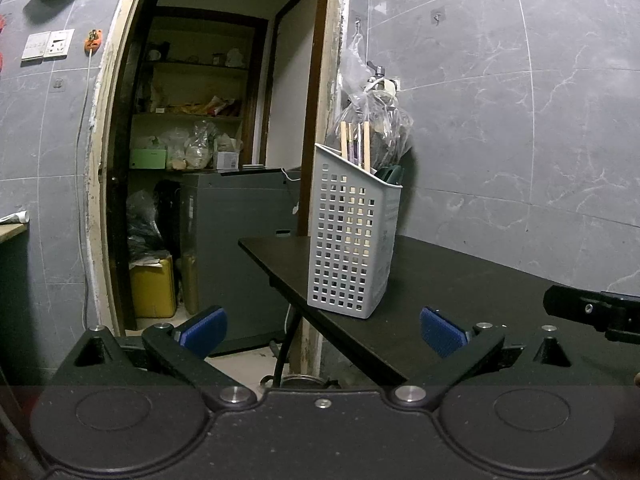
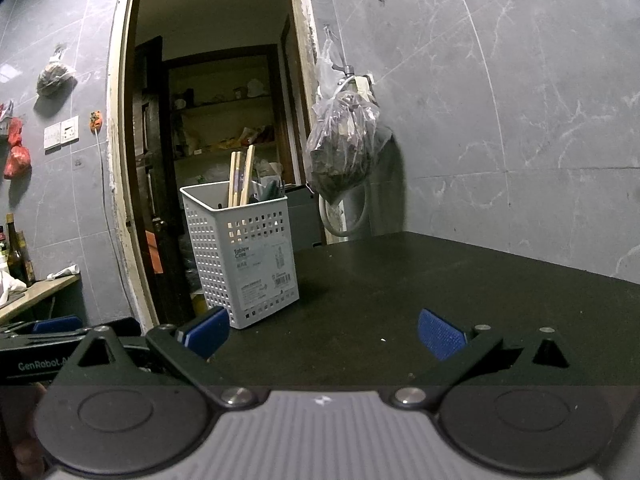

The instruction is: Organize utensils

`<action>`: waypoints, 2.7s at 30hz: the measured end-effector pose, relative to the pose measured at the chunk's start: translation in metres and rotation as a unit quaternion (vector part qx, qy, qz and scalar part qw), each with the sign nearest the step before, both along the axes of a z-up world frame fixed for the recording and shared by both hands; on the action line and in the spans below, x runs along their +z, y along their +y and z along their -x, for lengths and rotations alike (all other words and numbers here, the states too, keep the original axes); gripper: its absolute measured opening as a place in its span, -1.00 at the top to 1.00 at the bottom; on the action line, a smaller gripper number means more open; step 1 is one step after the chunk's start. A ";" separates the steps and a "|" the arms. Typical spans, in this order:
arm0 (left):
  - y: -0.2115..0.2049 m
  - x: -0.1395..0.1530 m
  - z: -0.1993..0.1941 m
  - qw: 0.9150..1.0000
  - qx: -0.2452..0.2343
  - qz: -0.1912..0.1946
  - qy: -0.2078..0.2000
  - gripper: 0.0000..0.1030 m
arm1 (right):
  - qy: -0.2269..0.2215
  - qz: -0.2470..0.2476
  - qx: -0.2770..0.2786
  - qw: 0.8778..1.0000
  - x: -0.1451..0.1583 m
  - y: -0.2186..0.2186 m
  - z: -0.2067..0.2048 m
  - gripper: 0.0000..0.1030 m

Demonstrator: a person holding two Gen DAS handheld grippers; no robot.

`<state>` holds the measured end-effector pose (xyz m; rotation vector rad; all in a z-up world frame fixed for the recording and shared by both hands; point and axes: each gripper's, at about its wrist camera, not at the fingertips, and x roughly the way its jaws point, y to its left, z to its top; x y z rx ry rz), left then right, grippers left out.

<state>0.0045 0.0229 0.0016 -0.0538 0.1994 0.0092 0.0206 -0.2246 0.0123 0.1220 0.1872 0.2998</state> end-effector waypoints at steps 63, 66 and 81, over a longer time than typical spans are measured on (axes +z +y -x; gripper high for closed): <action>-0.004 -0.005 -0.004 1.000 -0.006 -0.001 0.005 -0.99 | 0.005 0.000 0.002 1.000 -0.008 0.003 0.000 -1.00; -0.003 -0.004 -0.004 1.000 -0.006 -0.001 0.005 -0.99 | 0.005 -0.001 0.002 1.000 -0.008 0.003 0.000 -1.00; -0.003 -0.004 -0.004 1.000 -0.006 -0.001 0.006 -0.99 | 0.006 0.000 0.002 1.000 -0.008 0.004 0.001 -1.00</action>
